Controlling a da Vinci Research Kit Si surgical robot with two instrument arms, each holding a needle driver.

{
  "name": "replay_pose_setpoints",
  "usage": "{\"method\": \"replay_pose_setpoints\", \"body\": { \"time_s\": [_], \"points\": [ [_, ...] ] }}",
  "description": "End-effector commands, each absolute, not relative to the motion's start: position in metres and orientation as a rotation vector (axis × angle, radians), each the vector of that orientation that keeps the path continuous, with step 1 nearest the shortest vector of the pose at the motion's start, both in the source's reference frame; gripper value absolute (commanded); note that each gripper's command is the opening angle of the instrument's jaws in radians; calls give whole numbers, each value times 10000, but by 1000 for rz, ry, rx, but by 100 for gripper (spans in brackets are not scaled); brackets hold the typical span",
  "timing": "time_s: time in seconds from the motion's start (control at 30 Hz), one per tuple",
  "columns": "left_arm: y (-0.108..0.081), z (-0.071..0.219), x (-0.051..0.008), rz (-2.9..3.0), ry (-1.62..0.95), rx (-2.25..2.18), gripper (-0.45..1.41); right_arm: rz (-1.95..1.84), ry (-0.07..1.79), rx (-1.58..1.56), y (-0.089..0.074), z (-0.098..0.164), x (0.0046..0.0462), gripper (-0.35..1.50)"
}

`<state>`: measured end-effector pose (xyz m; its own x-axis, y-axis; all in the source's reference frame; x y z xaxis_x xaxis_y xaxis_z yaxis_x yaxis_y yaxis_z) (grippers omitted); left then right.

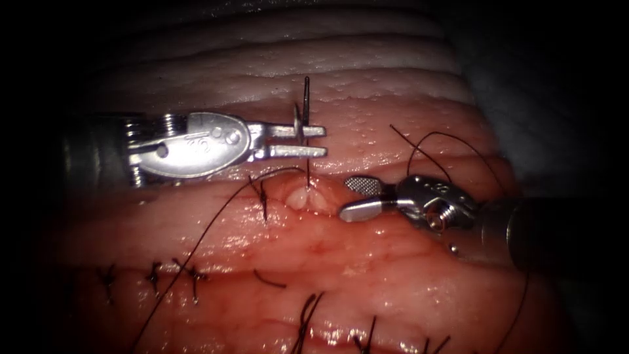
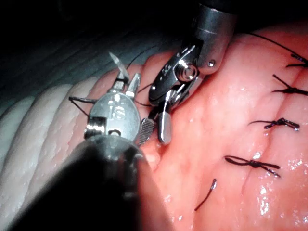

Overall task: Wound Closure
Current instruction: Pull needle through tissue with left end-effector, then hand needle to right needle holder

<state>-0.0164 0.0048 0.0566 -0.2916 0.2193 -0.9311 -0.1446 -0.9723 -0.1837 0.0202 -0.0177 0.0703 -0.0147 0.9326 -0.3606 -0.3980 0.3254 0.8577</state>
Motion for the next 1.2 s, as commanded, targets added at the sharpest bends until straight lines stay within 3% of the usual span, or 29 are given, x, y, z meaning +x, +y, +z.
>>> {"method": "replay_pose_setpoints", "body": {
  "time_s": [0.03,0.17,0.33,0.4,0.47,0.5,0.6,0.7,1.2],
  "points": [
    [49,574,-170,2359,-88,-1716,-45,1174,1123,621,-177,708,209,71],
    [35,583,-171,2368,-67,-1723,-45,1194,1118,639,-177,706,208,71],
    [3,602,-173,2411,-8,-1732,-45,1242,1108,689,-171,696,202,51],
    [-6,609,-172,2425,10,-1734,-45,1289,1108,771,-168,688,199,71],
    [-17,615,-171,2440,57,-1748,-45,1332,1117,868,-166,681,196,73],
    [-27,621,-170,2463,115,-1764,-45,1381,1112,947,-164,671,195,91],
    [-35,626,-171,2494,181,-1780,-45,1415,1114,1011,-163,662,196,106],
    [-46,630,-174,2536,277,-1795,-45,1420,1136,1086,-166,653,200,98],
    [-68,640,-191,2618,493,-1740,-45,1527,1176,1252,-170,647,235,116]
  ]
}}
